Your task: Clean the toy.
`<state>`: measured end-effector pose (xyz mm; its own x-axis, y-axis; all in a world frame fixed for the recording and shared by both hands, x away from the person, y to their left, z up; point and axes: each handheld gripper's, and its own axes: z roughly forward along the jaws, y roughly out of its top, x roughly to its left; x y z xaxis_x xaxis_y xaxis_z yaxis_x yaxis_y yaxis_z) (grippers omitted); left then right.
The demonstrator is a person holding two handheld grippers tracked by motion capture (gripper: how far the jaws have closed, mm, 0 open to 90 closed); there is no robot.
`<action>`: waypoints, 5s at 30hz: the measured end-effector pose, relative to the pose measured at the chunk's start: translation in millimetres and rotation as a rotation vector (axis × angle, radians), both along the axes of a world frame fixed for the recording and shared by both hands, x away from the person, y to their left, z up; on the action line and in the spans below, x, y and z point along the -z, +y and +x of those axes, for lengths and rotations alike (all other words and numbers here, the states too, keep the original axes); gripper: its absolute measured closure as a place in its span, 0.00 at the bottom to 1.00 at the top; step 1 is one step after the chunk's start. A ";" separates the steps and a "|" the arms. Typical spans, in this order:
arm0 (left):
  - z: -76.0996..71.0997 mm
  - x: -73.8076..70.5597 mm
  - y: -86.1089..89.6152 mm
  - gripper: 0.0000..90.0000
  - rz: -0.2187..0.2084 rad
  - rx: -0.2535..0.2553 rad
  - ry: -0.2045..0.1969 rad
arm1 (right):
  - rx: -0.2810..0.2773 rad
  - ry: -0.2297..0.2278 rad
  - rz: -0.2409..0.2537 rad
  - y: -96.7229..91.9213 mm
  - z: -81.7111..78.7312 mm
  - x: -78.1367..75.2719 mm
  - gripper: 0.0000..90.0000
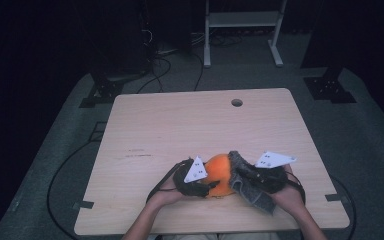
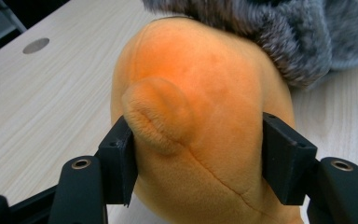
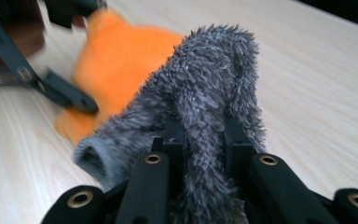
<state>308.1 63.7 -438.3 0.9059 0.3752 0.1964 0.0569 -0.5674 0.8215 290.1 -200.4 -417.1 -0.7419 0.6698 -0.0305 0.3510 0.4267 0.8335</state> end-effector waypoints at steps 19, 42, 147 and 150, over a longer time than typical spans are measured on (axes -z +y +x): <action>4.9 -2.0 0.6 0.39 -0.068 -0.027 0.081 | 0.015 0.003 0.033 -15.4 -0.5 -8.9 0.83; -3.7 -0.7 -8.1 0.38 -0.058 0.023 0.053 | -0.018 -0.045 -0.058 -2.3 -6.0 -11.0 0.83; 18.9 4.5 11.1 0.55 -0.027 -0.185 0.010 | 0.013 -0.192 -0.213 33.1 -23.9 13.8 0.82; 19.7 5.2 12.9 0.54 -0.025 -0.188 0.016 | -0.073 -0.188 -0.212 50.9 -28.5 17.2 0.82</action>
